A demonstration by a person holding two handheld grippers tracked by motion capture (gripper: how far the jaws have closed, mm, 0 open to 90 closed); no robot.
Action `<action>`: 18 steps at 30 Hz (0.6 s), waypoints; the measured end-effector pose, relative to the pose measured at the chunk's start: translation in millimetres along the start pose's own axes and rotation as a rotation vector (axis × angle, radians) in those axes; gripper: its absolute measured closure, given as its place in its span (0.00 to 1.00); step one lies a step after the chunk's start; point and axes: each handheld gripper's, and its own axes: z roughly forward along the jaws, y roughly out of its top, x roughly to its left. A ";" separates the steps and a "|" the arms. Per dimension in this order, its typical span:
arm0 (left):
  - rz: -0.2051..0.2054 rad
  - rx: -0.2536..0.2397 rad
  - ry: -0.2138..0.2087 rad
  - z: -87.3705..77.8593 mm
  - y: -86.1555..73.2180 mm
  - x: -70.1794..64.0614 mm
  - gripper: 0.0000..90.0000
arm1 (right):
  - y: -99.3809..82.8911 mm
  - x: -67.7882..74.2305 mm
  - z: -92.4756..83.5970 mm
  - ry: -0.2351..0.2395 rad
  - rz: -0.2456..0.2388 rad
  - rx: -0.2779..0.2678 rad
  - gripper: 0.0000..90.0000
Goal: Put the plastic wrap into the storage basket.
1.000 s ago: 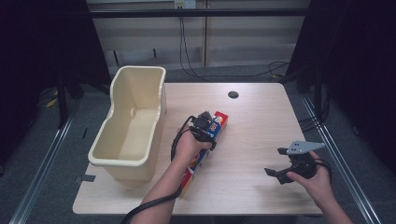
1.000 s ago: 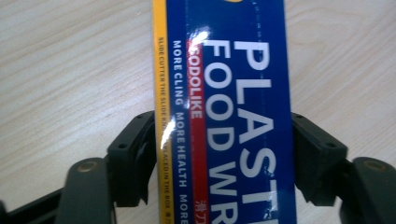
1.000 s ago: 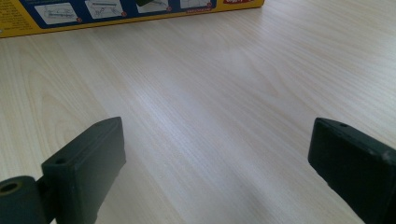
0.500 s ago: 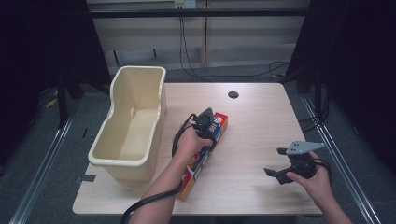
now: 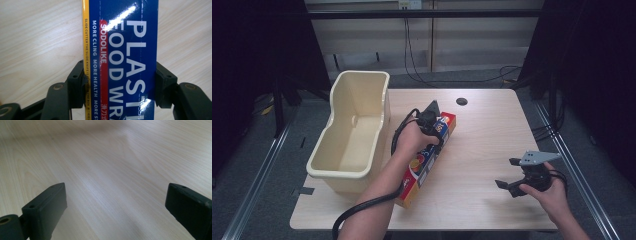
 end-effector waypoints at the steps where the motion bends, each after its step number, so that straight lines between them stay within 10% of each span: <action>1: -0.001 -0.004 0.000 -4.0 0.2 0.2 0.45 | 0.1 0.1 0.1 0.002 0.000 0.001 0.04; 18: -0.018 0.015 -0.011 -53.6 1.0 5.2 0.45 | 0.0 0.7 1.3 0.002 0.002 0.002 0.04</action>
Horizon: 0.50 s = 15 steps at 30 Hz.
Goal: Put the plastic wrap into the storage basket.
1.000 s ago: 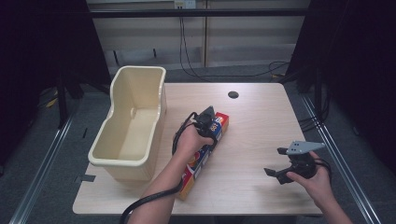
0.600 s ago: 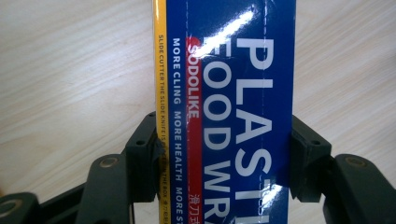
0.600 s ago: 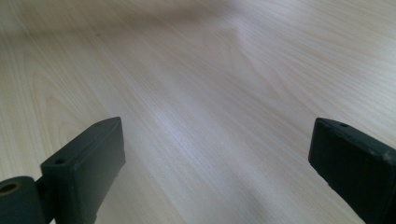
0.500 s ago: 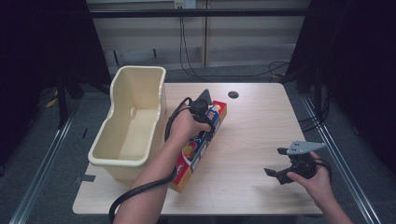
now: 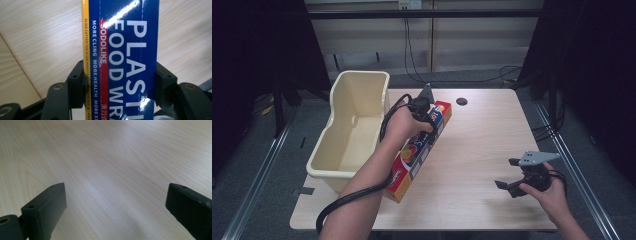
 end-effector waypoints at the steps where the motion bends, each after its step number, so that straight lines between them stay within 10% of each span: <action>1: 0.009 0.004 0.007 -4.4 0.1 0.6 0.45 | 0.0 0.1 0.0 -0.001 0.001 0.000 0.03; 15: -0.027 0.001 -0.017 -37.0 -2.0 5.6 0.45 | 0.0 0.5 -0.1 0.004 -0.001 -0.002 0.03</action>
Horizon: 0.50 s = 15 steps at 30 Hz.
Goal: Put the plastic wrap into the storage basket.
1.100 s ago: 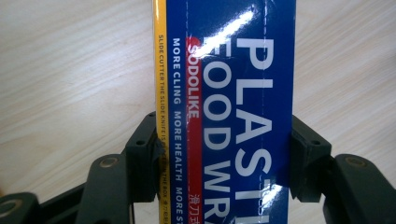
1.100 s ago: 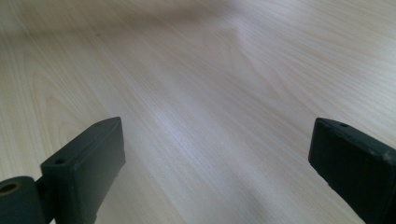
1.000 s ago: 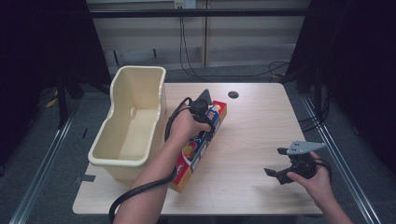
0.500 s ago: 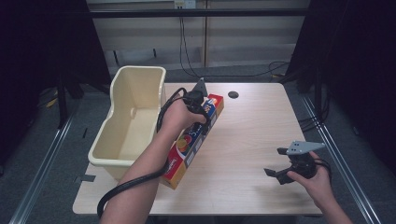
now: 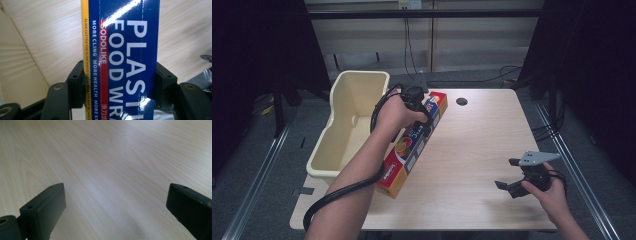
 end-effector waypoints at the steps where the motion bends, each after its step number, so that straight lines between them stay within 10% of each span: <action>1: -0.009 0.000 -0.006 -4.2 -0.3 0.5 0.45 | -0.2 0.3 0.4 0.004 -0.001 0.001 0.03; 15: -0.051 -0.003 0.026 -34.6 -1.4 4.0 0.45 | 0.0 0.3 -0.3 0.006 -0.001 0.001 0.03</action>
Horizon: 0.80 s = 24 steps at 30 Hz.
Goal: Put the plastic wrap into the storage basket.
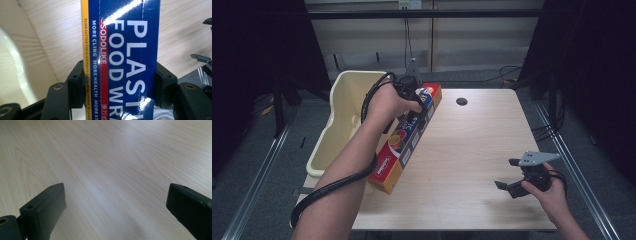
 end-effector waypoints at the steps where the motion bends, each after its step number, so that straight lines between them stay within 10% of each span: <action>1: 0.000 0.000 0.000 0.0 0.0 0.0 0.45 | 0.0 0.0 0.0 0.000 0.000 0.000 0.03; 24: -0.073 -0.034 0.022 -32.4 -7.4 25.0 0.45 | 0.2 0.4 0.3 -0.001 0.000 0.002 0.03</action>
